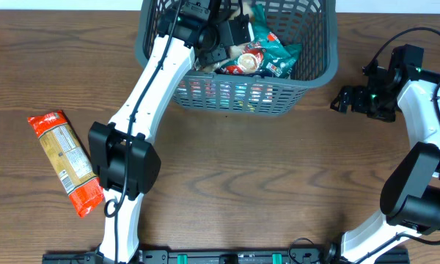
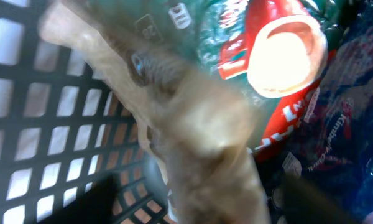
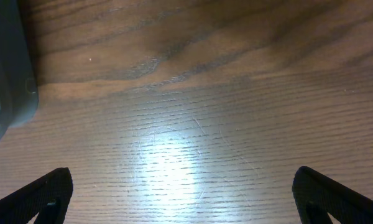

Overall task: Pack container
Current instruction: 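Lift the Panatree bag with left gripper and release into basket, then move left gripper down onto the red-and-beige biscuit pack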

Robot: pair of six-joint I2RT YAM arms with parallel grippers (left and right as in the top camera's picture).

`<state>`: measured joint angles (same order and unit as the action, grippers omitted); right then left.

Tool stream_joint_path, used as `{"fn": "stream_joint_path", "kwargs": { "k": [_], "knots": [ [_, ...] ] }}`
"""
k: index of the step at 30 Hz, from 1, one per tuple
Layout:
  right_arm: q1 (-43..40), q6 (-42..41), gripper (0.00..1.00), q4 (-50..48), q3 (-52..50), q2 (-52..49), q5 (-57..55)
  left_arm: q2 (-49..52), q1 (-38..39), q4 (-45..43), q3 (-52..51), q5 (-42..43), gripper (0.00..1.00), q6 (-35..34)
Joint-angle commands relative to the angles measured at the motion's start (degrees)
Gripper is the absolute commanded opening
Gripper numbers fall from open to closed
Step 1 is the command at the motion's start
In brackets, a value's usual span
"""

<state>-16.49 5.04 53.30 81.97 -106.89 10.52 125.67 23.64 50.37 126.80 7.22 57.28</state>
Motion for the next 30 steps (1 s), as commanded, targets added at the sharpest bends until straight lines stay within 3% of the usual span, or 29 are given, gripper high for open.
{"fn": "stream_joint_path", "kwargs": {
  "k": [1,9,13,18,25,27,30],
  "knots": [
    [0.39,0.85,0.99,0.02,-0.07,0.28,0.39,-3.1,-0.24,-0.15,0.68,-0.94,0.9,-3.56],
    [0.39,1.14,0.99,-0.66,0.15,0.28,0.39,-15.69,-0.31,-0.57,0.68,-9.03,0.99,-5.11],
    [0.39,1.49,0.99,-0.83,0.15,0.28,0.39,-24.46,-0.96,-0.83,0.68,-14.29,0.99,-6.78],
    [0.39,1.49,0.99,-1.29,0.15,0.28,0.39,-32.96,-6.45,5.27,0.68,-27.98,0.99,-25.81],
    [0.39,1.46,0.99,-1.46,0.15,0.28,0.42,-38.03,-25.09,25.22,0.68,-28.52,0.99,-61.55],
    [0.42,1.46,0.99,-1.64,0.15,0.28,0.44,-38.07,-29.4,30.62,0.63,-28.52,0.99,-69.24],
    [0.42,1.49,0.99,-2.19,0.17,0.28,0.44,-38.38,-33.27,35.06,-1.7,-28.55,0.99,-75.43]
  ]
}}
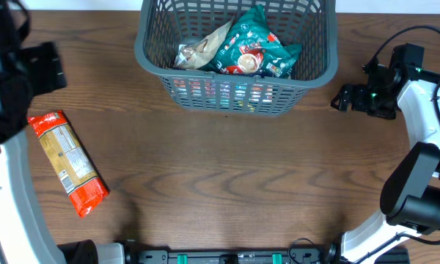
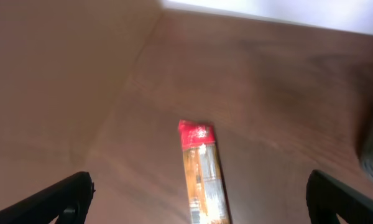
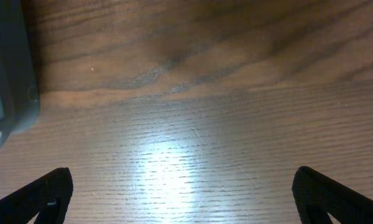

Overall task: Pack container
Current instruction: 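Move left gripper down onto the red-and-beige biscuit pack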

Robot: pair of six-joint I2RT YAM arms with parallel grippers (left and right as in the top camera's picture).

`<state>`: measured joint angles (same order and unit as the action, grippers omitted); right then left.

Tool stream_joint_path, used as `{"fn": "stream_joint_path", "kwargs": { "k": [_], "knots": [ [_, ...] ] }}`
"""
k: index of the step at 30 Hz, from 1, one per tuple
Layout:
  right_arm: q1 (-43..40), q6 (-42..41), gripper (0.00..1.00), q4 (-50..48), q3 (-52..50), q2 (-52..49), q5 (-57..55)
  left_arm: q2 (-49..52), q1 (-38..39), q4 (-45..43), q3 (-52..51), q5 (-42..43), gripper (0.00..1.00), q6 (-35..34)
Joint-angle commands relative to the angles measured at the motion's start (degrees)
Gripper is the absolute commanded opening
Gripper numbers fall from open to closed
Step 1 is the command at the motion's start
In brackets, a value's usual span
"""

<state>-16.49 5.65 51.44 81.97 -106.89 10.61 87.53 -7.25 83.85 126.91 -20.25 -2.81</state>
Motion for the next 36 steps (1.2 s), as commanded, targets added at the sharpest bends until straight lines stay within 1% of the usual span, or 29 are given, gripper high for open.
{"fn": "stream_joint_path", "kwargs": {
  "k": [1,7,10,16,19,21,25,29,33,36],
  "knots": [
    [0.42,0.83,0.99,-0.52,0.2,0.28,0.42,-0.66,-3.02,1.55,-3.5,-1.09,0.99,-16.46],
    [0.42,0.85,0.99,-0.9,0.22,0.28,1.44,-5.2,-3.82,-3.48,-18.43,-1.7,0.99,-21.73],
    [0.42,0.85,0.99,-0.94,0.22,0.28,1.84,-9.14,-3.85,-8.81,-30.34,-1.7,0.99,-23.3],
    [0.42,0.87,0.99,-0.98,0.22,0.28,1.84,-13.55,-3.85,-19.43,-50.12,-1.07,0.98,-22.21],
    [0.42,0.98,0.99,-0.98,0.22,0.28,1.81,-13.16,-4.04,-25.09,-57.61,2.16,0.99,-19.5],
    [0.42,1.73,0.99,-0.94,0.22,0.28,1.84,-12.63,-4.83,-29.05,-62.2,4.26,0.99,-19.5],
    [0.42,1.75,0.99,-0.98,0.22,0.28,1.84,-12.0,-8.37,-35.06,-68.57,7.87,0.99,-18.99],
    [0.42,1.75,0.99,-0.92,0.22,0.28,1.81,-10.78,-13.79,-39.74,-72.72,12.83,0.99,-13.88],
    [0.42,1.73,0.99,-0.9,0.22,0.28,1.84,-8.37,-16.98,-42.25,-73.55,14.29,0.99,-6.91],
    [0.42,1.73,0.99,-0.87,0.22,0.28,1.84,-5.31,-18.29,-43.87,-73.55,14.45,0.99,-3.04]
  ]
}}
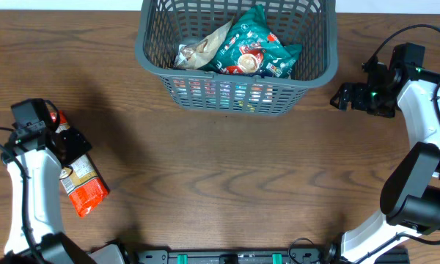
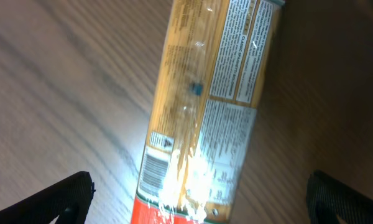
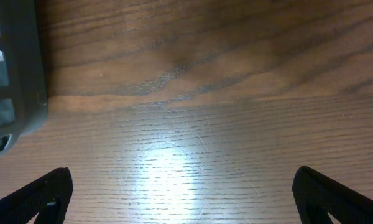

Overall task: Pack container
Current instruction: 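Move left gripper down onto the red-and-beige biscuit pack, then close left gripper on the biscuit pack and lift it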

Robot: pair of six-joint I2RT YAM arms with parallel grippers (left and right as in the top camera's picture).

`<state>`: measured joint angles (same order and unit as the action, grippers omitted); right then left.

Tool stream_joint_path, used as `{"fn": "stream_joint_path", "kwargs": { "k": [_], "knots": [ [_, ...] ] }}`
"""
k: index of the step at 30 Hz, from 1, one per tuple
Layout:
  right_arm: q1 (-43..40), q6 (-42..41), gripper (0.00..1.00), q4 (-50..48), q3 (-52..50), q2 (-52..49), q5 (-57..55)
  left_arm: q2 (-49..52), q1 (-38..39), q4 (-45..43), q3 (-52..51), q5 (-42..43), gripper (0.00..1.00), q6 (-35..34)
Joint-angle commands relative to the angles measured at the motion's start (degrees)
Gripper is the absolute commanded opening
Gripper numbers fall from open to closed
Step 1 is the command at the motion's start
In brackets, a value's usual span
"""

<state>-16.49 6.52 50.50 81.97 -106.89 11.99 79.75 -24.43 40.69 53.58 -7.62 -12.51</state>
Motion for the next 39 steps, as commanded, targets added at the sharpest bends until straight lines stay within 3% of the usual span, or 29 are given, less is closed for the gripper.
{"fn": "stream_joint_path", "kwargs": {
  "k": [1,18,19,24,26,27,34,39],
  "knots": [
    [0.42,0.85,0.99,0.09,0.22,0.28,0.46,3.72,-1.55,-1.31,-0.22,2.16,0.99,7.21],
    [0.42,0.83,0.99,1.2,0.22,0.28,0.46,22.36,-3.58,-11.67,-0.22,5.73,0.99,10.64],
    [0.42,0.83,0.99,1.27,0.22,0.28,0.46,22.97,-3.58,-11.65,-0.22,5.73,0.95,10.64],
    [0.42,0.85,0.99,1.42,0.22,0.28,0.42,23.47,-3.58,-11.91,-0.22,5.73,0.39,10.62],
    [0.42,0.85,0.99,1.55,0.22,0.28,0.44,23.47,-3.58,-11.82,-0.22,5.75,0.23,10.58],
    [0.42,0.85,0.99,1.6,0.22,0.28,0.44,23.47,-3.56,-11.72,-0.22,5.75,0.08,10.58],
    [0.42,1.33,0.99,1.77,0.22,0.28,0.39,20.59,-3.45,-8.81,1.53,11.93,0.05,10.58],
    [0.42,1.29,0.99,1.81,0.22,0.28,0.44,12.15,-2.91,-0.13,10.4,16.44,0.06,10.58]
  ]
}}
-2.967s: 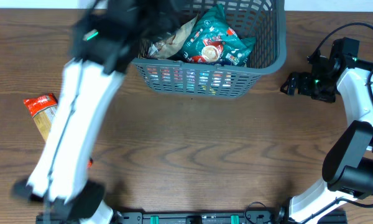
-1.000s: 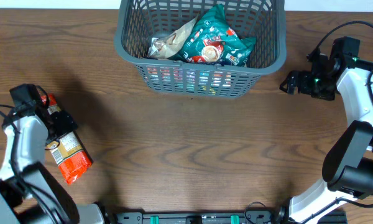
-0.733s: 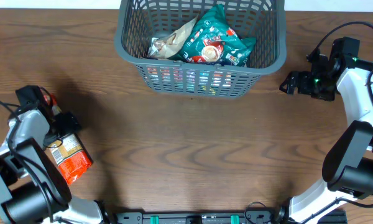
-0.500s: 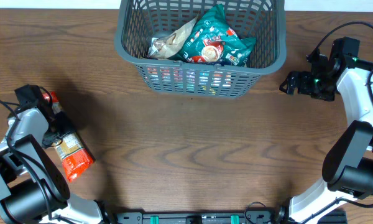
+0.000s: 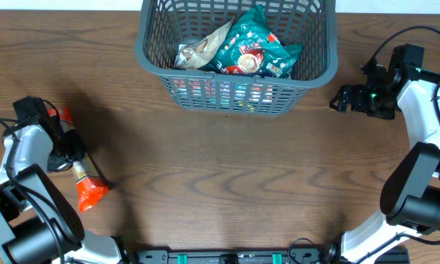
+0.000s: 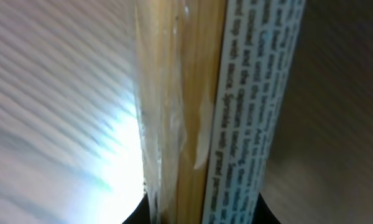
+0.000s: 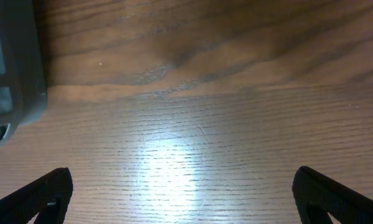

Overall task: Pack container
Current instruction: 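Close left gripper on the biscuit pack and lift it, then carry the biscuit pack over the basket and release with left gripper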

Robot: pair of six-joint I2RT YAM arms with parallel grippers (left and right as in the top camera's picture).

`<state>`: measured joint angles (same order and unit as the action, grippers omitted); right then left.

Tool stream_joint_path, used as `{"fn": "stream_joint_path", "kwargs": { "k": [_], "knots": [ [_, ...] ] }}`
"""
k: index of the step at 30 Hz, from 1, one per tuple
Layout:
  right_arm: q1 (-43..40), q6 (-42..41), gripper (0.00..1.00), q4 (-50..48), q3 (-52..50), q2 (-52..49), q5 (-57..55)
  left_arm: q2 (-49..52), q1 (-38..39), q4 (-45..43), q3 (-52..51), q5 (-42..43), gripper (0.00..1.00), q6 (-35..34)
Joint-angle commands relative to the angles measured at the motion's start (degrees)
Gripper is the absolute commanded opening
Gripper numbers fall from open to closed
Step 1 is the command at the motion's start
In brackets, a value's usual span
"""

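Observation:
A long packet of spaghetti (image 5: 83, 182) with red ends lies at the table's left, turned on its narrow edge. My left gripper (image 5: 64, 156) is shut on its middle. In the left wrist view the packet (image 6: 199, 106) fills the frame, with a dark finger (image 6: 138, 218) pressed on each side. The grey basket (image 5: 235, 92) stands at the back centre, holding a teal snack bag (image 5: 253, 48) and a beige bag (image 5: 198, 51). My right gripper (image 5: 342, 98) hangs open to the right of the basket, over bare wood (image 7: 180, 196).
The brown wooden table (image 5: 227, 183) stretches between the packet and the basket. The basket's grey corner (image 7: 12, 62) shows at the left edge of the right wrist view. The left arm's base sits at the bottom left.
My left gripper, then open just above the flat-lying packet, is now shut on it. The packet has turned onto its edge. The right arm has not moved.
My left gripper was inside the basket among the snack bags. Then it was high over the table's left with the packet below it. Then it hung open close over the packet, and now it grips it. The right gripper stayed open beside the basket throughout.

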<state>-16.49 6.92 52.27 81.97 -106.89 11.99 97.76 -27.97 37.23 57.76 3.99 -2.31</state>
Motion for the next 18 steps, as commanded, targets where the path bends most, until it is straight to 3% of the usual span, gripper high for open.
{"fn": "stream_joint_path", "kwargs": {
  "k": [1,8,12,15,18],
  "knots": [
    [0.42,0.9,0.99,0.09,0.22,0.28,0.44,-7.3,0.94,5.4,8.68,4.83,0.06,0.39],
    [0.42,0.87,0.99,0.52,0.22,0.28,0.44,-12.37,6.43,20.31,34.38,4.83,0.06,3.17],
    [0.42,0.87,0.99,0.85,0.22,0.28,0.44,-12.24,12.55,23.87,48.98,4.83,0.06,5.88],
    [0.42,0.87,0.99,0.87,0.22,0.28,0.44,-12.13,19.08,22.97,56.57,4.85,0.06,12.61],
    [0.42,0.87,0.99,0.9,0.22,0.28,0.46,-12.02,26.6,19.32,59.39,5.16,0.06,25.35]
  ]
}}
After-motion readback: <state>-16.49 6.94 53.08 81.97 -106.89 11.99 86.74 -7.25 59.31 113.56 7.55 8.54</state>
